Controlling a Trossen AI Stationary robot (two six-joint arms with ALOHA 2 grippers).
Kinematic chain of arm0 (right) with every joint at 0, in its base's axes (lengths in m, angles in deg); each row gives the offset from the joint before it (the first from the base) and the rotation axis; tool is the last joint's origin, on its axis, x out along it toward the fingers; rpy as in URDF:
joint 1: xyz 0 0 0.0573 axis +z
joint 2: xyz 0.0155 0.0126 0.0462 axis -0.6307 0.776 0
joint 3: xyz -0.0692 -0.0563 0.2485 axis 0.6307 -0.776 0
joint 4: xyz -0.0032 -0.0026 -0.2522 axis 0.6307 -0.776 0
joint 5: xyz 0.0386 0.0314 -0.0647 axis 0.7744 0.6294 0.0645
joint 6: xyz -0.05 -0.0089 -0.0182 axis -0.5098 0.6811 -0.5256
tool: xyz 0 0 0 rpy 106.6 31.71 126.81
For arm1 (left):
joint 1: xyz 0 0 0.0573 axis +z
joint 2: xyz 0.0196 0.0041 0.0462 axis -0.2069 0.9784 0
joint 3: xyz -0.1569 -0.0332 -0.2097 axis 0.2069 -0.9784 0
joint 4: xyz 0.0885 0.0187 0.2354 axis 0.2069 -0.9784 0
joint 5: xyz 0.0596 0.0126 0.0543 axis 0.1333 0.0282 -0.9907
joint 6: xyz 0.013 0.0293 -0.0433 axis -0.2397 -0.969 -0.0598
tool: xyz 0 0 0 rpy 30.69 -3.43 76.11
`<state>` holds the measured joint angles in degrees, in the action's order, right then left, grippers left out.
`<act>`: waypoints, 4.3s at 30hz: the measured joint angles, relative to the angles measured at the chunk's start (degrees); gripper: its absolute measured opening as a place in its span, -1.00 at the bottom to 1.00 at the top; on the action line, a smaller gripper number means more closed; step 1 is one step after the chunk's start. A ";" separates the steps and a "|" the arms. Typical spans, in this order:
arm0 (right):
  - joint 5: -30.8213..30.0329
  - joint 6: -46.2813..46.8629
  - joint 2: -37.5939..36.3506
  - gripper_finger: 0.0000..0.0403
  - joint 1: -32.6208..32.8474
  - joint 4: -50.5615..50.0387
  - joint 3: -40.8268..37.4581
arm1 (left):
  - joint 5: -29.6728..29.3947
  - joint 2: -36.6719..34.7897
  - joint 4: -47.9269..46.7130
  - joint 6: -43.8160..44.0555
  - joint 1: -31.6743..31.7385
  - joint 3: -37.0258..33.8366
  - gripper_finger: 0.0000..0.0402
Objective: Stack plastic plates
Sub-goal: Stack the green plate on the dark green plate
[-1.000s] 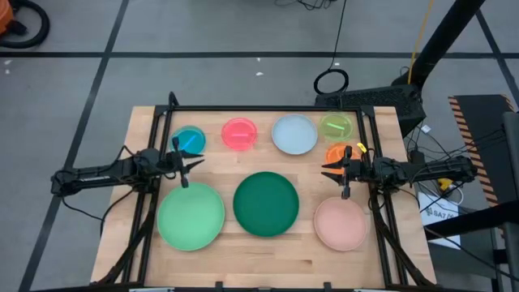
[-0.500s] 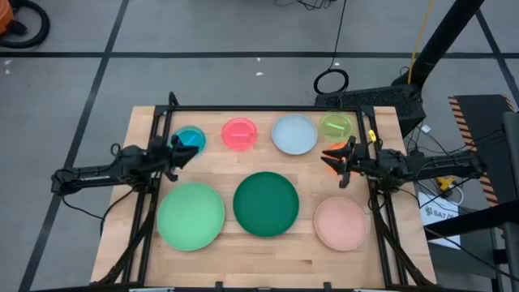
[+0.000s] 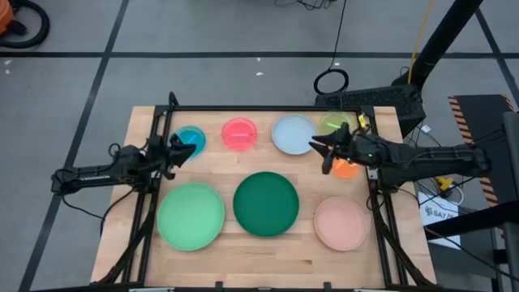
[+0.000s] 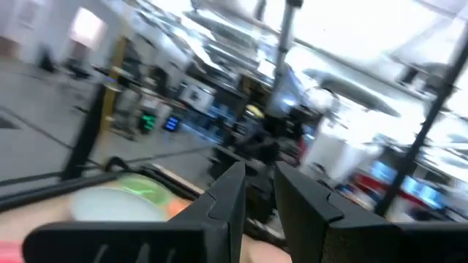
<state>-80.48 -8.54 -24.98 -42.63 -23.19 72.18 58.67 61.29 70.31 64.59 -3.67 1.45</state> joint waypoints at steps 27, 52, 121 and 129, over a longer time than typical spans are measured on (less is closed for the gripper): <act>20.92 -5.00 36.43 -0.49 -8.40 -1.44 27.03 | -8.55 15.49 -24.87 -28.98 0.07 25.86 -0.60; 22.43 -10.29 71.63 -0.49 3.61 8.36 51.80 | -10.29 15.98 -43.39 -25.27 0.07 29.68 -0.60; 17.50 0.34 94.04 -0.40 5.56 -13.77 84.39 | -14.35 16.04 -44.62 -20.84 -0.13 29.24 -0.60; 17.42 1.04 94.07 -0.15 5.63 -14.97 84.39 | -14.34 16.04 -44.62 -20.79 -0.13 29.24 -0.60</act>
<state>-63.06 -7.50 69.08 -37.00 -38.16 156.57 44.33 77.33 25.69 43.81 -3.80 30.69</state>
